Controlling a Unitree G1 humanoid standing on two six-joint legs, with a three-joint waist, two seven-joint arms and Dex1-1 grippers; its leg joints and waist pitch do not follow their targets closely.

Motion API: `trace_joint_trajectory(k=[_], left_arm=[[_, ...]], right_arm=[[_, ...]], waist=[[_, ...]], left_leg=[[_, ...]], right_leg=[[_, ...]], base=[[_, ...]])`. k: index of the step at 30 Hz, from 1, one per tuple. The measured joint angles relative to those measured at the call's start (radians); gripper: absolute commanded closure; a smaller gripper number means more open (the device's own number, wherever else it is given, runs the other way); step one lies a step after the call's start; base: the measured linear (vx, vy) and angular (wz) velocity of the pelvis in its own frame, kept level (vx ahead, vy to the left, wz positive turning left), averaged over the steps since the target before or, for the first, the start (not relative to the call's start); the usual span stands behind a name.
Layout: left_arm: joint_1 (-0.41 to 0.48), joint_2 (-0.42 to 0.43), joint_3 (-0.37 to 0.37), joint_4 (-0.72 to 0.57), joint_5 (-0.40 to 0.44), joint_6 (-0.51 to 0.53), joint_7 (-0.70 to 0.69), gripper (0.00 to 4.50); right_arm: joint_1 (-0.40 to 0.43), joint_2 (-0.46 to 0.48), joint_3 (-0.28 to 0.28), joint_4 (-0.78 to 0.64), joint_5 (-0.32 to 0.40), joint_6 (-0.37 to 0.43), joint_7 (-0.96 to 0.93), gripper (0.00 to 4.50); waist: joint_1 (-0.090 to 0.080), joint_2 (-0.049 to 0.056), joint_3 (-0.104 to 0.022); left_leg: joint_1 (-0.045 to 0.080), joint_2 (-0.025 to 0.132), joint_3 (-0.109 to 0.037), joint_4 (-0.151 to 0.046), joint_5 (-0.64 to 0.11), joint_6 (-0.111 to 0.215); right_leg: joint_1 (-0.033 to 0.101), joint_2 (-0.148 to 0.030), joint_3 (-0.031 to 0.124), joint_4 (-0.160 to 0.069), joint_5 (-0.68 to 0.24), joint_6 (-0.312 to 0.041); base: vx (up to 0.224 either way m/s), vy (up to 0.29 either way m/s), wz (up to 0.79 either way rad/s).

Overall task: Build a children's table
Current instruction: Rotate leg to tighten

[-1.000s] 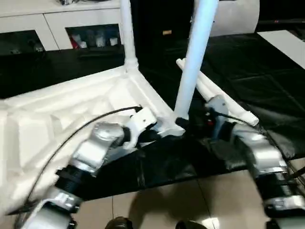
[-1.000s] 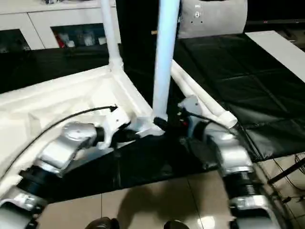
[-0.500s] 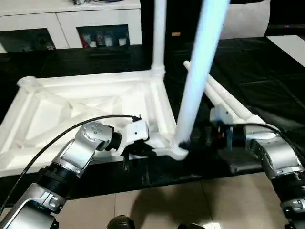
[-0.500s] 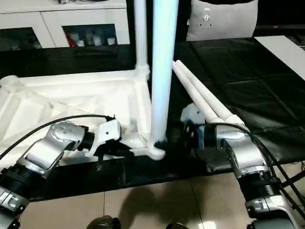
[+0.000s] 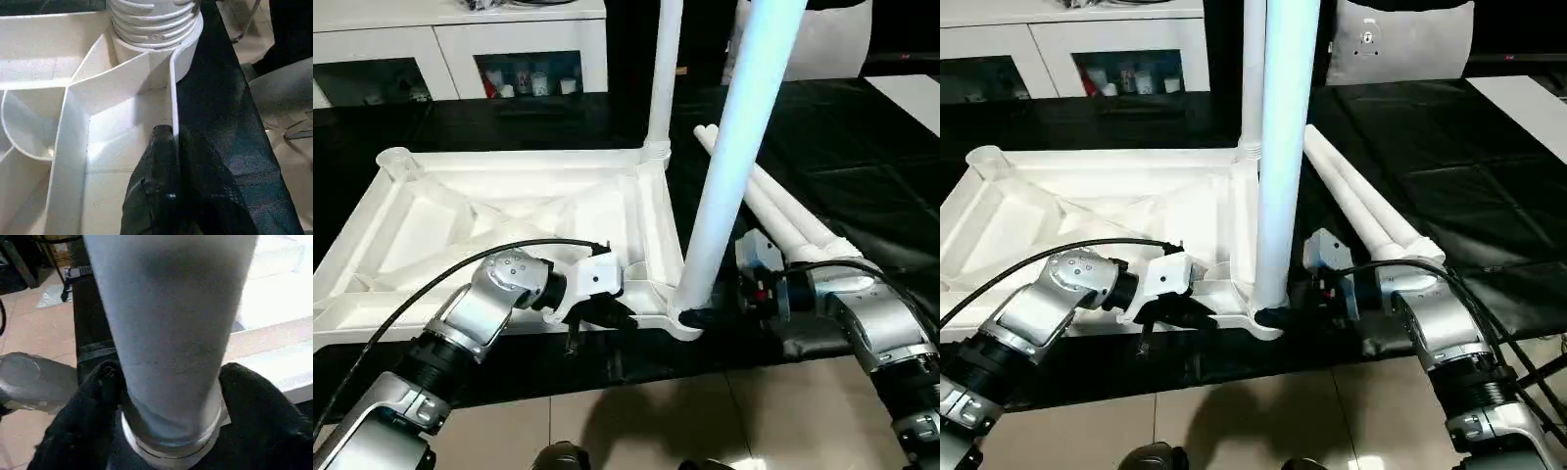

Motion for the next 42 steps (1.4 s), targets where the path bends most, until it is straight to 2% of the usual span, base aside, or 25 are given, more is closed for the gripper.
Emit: trace_joint_trajectory(k=[4,9,14,19,21,25,27,31,32,33,35,42], left_arm=[[-0.001,-0.001,-0.001,0.005,0.000,-0.003,-0.001,4.50],[-0.001,-0.004,0.000,0.006,-0.002,-0.003,-0.002,4.50],[0.022,-0.021,0.022,-0.029,-0.020,0.075,0.017,4.50],[0.062,-0.060,0.070,-0.085,-0.021,0.214,0.122,4.50],[0.063,-0.104,0.094,-0.085,-0.014,0.278,0.206,4.50],[0.058,-0.229,0.142,-0.084,0.004,0.401,0.384,4.50],[0.037,-0.320,0.179,-0.058,0.024,0.454,0.524,4.50],[0.008,-0.415,0.204,-0.021,0.033,0.493,0.679,4.50],[0.000,-0.419,0.205,-0.013,0.034,0.493,0.689,4.50],[-0.006,-0.419,0.205,-0.010,0.034,0.493,0.690,4.50],[-0.013,-0.413,0.195,-0.010,0.040,0.491,0.687,4.50],[-0.014,-0.337,0.153,-0.029,0.045,0.421,0.614,4.50]], right_arm=[[0.000,-0.003,-0.001,-0.001,0.002,0.005,0.001,1.80],[0.003,-0.002,-0.003,-0.005,0.008,0.022,0.000,1.93],[0.041,0.021,-0.024,-0.042,0.022,0.071,-0.033,1.94],[0.057,0.099,-0.071,-0.052,0.038,0.155,-0.181,1.97],[0.043,0.156,-0.106,-0.020,0.033,0.173,-0.297,1.99],[0.000,0.249,-0.174,0.046,0.011,0.200,-0.502,2.00],[-0.045,0.321,-0.214,0.099,-0.009,0.200,-0.665,2.00],[-0.107,0.387,-0.239,0.166,-0.037,0.186,-0.844,2.00],[-0.112,0.394,-0.239,0.176,-0.043,0.171,-0.859,1.45],[-0.112,0.397,-0.239,0.181,-0.045,0.153,-0.866,1.31],[-0.109,0.398,-0.237,0.185,-0.046,0.139,-0.863,1.25],[-0.068,0.363,-0.227,0.151,-0.044,0.085,-0.750,0.53]], waist=[[0.001,-0.001,0.000],[0.004,-0.001,-0.001],[0.003,-0.001,-0.001],[-0.016,-0.001,-0.001],[-0.034,-0.001,-0.001],[-0.062,-0.001,-0.001],[-0.073,0.001,0.000],[-0.084,0.002,-0.001],[-0.084,0.002,-0.001],[-0.082,0.002,-0.001],[-0.078,0.002,-0.001],[-0.063,0.003,-0.002]], left_leg=[[0.000,0.000,0.000,0.000,0.000,0.000],[0.000,0.000,0.000,0.000,0.000,0.000],[0.000,0.000,0.000,0.000,0.000,0.000],[0.005,0.000,0.000,0.001,0.000,0.000],[0.011,0.000,0.001,0.001,0.000,0.000],[0.014,-0.001,0.001,0.001,0.000,0.000],[0.014,-0.002,0.001,0.000,0.000,0.000],[0.013,-0.002,0.000,-0.005,0.000,0.000],[0.013,-0.002,0.000,-0.006,0.000,0.000],[0.011,-0.002,0.000,-0.007,0.000,0.000],[0.010,-0.002,0.000,-0.007,0.000,0.000],[-0.002,0.000,0.000,-0.010,0.002,0.007]], right_leg=[[0.000,0.000,0.000,0.000,0.000,0.000],[0.000,0.000,0.000,0.000,0.000,0.000],[0.000,0.000,0.000,0.000,0.000,0.000],[0.005,0.000,0.000,0.000,0.000,0.000],[0.007,0.000,0.001,-0.001,-0.003,0.005],[0.009,0.000,0.002,-0.004,-0.004,0.006],[0.008,0.000,0.002,-0.005,-0.004,0.006],[0.008,0.000,0.000,-0.013,-0.003,0.006],[0.008,0.001,0.000,-0.014,-0.003,0.006],[0.007,0.001,0.000,-0.014,-0.003,0.006],[0.007,0.001,0.000,-0.015,0.002,0.006],[-0.004,0.002,-0.002,-0.014,0.006,0.001]], base=[[0.000,0.000,0.00],[0.000,0.000,0.00],[0.000,0.000,0.00],[0.000,0.000,0.00],[0.000,0.000,0.00],[0.000,0.000,0.00],[0.000,0.000,0.00],[0.000,0.000,0.00],[0.000,0.000,0.00],[0.000,0.000,0.00],[0.000,0.000,0.00],[0.000,0.000,0.00]])
